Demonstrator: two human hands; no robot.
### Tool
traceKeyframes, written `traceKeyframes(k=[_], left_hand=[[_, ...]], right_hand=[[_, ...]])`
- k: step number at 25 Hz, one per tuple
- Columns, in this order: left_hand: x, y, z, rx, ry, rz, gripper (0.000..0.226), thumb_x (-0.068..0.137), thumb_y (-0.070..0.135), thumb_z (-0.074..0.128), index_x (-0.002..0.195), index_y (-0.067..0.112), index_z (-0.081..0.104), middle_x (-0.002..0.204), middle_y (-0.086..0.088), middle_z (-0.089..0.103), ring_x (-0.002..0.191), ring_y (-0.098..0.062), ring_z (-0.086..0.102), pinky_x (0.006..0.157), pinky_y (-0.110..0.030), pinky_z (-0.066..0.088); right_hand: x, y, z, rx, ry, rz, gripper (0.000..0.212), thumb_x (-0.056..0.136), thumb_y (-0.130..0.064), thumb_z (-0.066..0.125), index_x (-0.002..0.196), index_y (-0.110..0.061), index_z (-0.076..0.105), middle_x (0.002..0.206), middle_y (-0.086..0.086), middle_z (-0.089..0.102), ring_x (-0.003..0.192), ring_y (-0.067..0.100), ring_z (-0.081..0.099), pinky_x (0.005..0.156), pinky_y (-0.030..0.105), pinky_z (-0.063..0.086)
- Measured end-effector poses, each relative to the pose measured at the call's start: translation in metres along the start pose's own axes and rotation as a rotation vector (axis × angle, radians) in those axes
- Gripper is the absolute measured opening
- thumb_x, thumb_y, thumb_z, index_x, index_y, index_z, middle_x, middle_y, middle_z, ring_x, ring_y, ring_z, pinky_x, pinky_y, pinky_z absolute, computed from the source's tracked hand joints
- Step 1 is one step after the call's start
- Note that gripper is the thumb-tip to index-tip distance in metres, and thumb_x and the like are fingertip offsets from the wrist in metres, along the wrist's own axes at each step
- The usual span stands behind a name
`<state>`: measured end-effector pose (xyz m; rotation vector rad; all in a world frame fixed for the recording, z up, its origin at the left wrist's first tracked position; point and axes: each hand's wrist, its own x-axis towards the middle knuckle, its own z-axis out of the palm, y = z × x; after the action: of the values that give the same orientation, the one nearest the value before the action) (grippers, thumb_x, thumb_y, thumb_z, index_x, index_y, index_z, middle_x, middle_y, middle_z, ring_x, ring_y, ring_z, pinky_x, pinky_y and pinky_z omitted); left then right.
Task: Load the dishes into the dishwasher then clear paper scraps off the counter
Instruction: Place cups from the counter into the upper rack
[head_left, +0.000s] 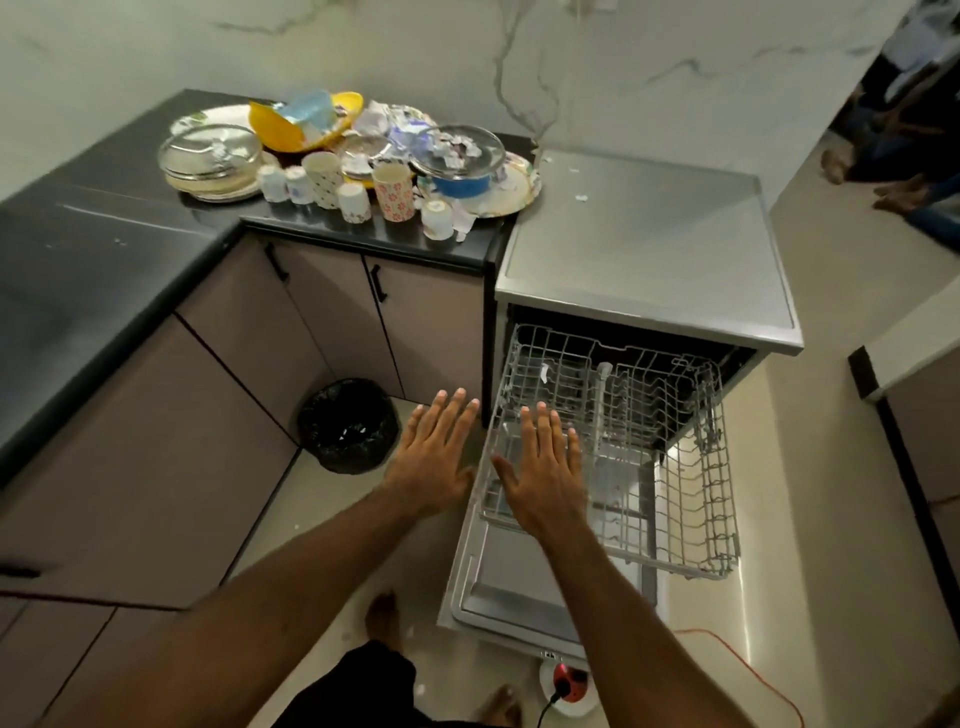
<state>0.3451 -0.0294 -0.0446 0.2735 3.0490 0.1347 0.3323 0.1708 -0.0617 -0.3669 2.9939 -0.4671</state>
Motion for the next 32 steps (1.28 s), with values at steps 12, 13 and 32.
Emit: traceKeyframes(k=[12, 13, 32], left_hand=[[0.042, -0.205, -0.053, -0.036, 0.033, -0.096, 0.096, 0.097, 0.059, 0.053, 0.165, 0.021, -0.004, 0.171, -0.001, -0.016, 0.156, -0.023, -0.02, 0.128, -0.046, -0.005], [0.047, -0.222, -0.058, -0.042, 0.027, -0.093, 0.096, 0.097, 0.058, 0.053, 0.165, 0.02, -0.003, 0.171, -0.001, -0.015, 0.156, -0.023, -0.019, 0.128, -0.046, -0.005], [0.196, -0.323, -0.088, -0.068, -0.109, 0.072, 0.096, 0.098, 0.055, 0.053, 0.165, 0.02, -0.006, 0.171, -0.002, -0.016, 0.157, -0.023, -0.017, 0.128, -0.045, -0.005]], right_hand=[[0.132, -0.139, 0.028, -0.047, 0.097, 0.034, 0.082, 0.105, -0.071, 0.02, 0.169, -0.022, 0.005, 0.177, 0.006, -0.002, 0.162, 0.023, -0.007, 0.131, 0.048, -0.002], [0.142, -0.154, 0.029, -0.034, 0.098, 0.05, 0.082, 0.105, -0.07, 0.021, 0.169, -0.022, 0.005, 0.177, 0.006, -0.002, 0.162, 0.024, -0.007, 0.131, 0.047, -0.002], [0.294, -0.19, 0.017, -0.05, 0.098, 0.16, 0.082, 0.105, -0.069, 0.022, 0.168, -0.023, -0.006, 0.175, 0.006, -0.013, 0.161, 0.024, -0.013, 0.131, 0.049, -0.003]])
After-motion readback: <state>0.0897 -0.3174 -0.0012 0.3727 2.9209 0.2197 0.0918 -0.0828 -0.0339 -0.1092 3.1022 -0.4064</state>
